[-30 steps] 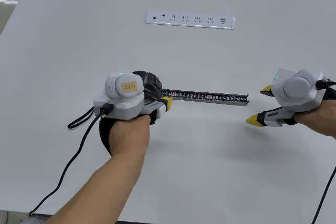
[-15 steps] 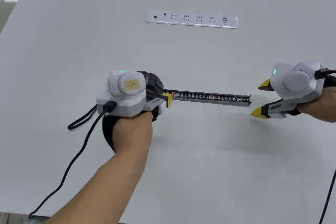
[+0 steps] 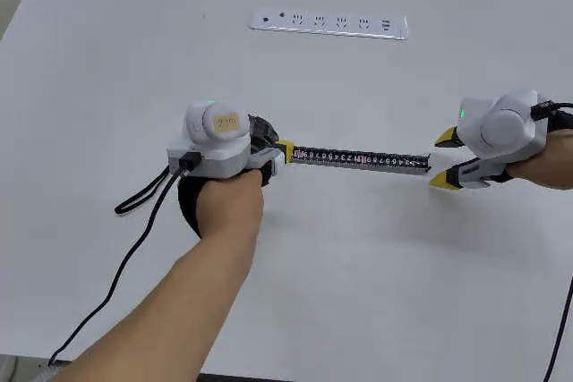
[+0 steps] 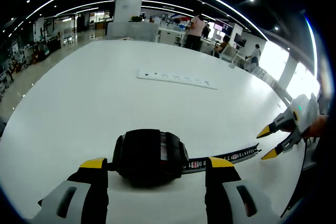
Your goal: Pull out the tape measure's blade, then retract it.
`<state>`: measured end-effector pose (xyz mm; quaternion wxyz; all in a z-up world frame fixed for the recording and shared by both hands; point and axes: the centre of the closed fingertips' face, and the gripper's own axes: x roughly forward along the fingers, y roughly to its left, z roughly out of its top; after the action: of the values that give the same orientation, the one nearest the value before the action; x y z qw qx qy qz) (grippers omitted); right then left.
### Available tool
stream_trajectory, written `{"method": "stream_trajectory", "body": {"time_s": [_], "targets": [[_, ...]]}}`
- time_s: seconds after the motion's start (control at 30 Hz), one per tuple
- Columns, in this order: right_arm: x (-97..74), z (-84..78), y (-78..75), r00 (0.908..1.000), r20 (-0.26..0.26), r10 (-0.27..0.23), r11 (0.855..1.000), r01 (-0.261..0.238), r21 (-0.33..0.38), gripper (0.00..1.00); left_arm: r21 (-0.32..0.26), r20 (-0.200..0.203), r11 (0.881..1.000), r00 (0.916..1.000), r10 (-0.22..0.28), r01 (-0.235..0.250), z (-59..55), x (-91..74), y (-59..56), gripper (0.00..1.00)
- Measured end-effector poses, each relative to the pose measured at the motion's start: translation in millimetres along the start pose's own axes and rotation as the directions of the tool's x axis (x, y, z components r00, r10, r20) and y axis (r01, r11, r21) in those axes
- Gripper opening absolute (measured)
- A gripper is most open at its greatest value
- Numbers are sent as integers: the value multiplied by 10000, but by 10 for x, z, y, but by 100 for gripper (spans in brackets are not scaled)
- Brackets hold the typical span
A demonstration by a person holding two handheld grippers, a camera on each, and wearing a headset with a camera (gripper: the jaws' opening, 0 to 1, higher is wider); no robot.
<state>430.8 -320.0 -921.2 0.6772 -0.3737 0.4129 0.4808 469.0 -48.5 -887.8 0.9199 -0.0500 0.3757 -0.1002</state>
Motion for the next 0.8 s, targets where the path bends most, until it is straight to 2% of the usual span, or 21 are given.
{"method": "stream_trajectory", "body": {"time_s": [0.37, 0.7, 0.73, 0.8], "targets": [[43, 40, 13, 9983, -134, 561, 9952, -569, -791, 29, -112, 23, 9999, 10000, 73, -73, 37, 78, 26, 71], [67, 43, 14, 9973, -195, 715, 9927, -730, -959, 23, -146, 33, 9999, 10000, 89, -88, 48, 100, 29, 70], [95, 30, 36, 9951, -308, 944, 9880, -975, -1196, 22, -217, 6, 9997, 10000, 95, -95, 52, 134, 32, 70], [100, 31, 36, 9947, -324, 971, 9877, -1004, -1195, 22, -240, -2, 9997, 9999, 105, -105, 47, 144, 34, 70]]}}
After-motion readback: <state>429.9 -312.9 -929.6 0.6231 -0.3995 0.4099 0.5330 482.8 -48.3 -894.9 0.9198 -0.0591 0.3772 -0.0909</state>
